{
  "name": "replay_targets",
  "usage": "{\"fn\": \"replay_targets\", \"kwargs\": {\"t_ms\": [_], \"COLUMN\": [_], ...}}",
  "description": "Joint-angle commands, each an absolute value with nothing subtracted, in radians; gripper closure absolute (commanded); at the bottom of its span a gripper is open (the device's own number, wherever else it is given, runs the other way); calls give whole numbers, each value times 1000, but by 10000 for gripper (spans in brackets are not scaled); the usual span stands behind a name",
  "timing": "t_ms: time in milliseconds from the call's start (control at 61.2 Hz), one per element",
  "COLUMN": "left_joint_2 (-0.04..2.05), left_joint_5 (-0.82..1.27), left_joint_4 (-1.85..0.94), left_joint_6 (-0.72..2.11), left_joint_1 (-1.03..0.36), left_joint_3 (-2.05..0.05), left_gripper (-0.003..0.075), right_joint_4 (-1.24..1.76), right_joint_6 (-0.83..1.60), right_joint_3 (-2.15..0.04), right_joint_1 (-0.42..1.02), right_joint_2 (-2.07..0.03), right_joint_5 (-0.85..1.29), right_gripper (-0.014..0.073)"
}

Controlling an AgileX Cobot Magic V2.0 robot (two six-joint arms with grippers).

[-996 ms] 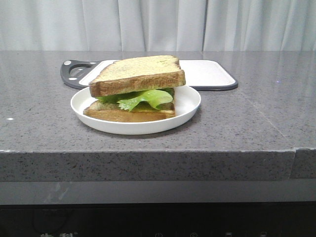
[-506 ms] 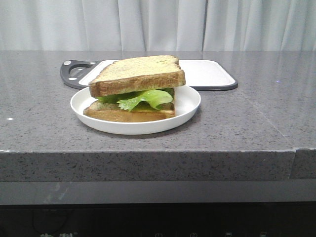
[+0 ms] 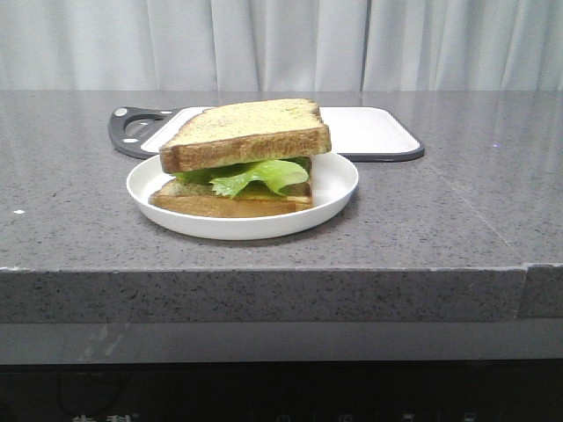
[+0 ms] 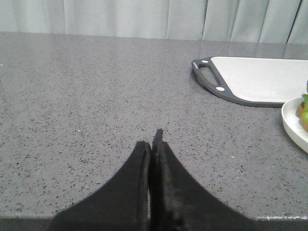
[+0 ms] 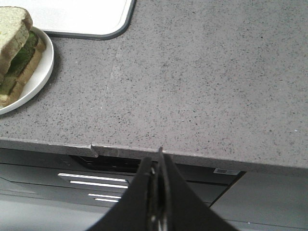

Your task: Left arm grabs bread, right arm adds lettuce

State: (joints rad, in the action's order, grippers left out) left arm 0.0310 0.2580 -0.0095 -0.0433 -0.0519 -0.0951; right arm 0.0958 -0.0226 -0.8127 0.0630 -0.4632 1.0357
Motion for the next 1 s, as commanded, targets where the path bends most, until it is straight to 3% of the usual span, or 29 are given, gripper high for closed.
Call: {"fn": "replay_targets", "kwargs": {"t_ms": [0, 180, 980], "left_joint_2": [-4, -24, -24], "left_joint_5": [102, -91, -90], "left_joint_4": [-33, -54, -56], "left_joint_6": [-44, -44, -44], "left_joint_1": [-39, -14, -14], "left_joint_3": [-70, 12, 10], "left_gripper": [741, 741, 741], "right_joint_4": [89, 89, 90], "right_joint_6": [-22, -22, -22], "right_joint_3": [-838, -838, -838], "right_joint_1": [59, 59, 59], "right_joint_2": [-469, -469, -469], "right_joint_5": [974, 975, 977], "right_gripper": [711, 711, 711]}}
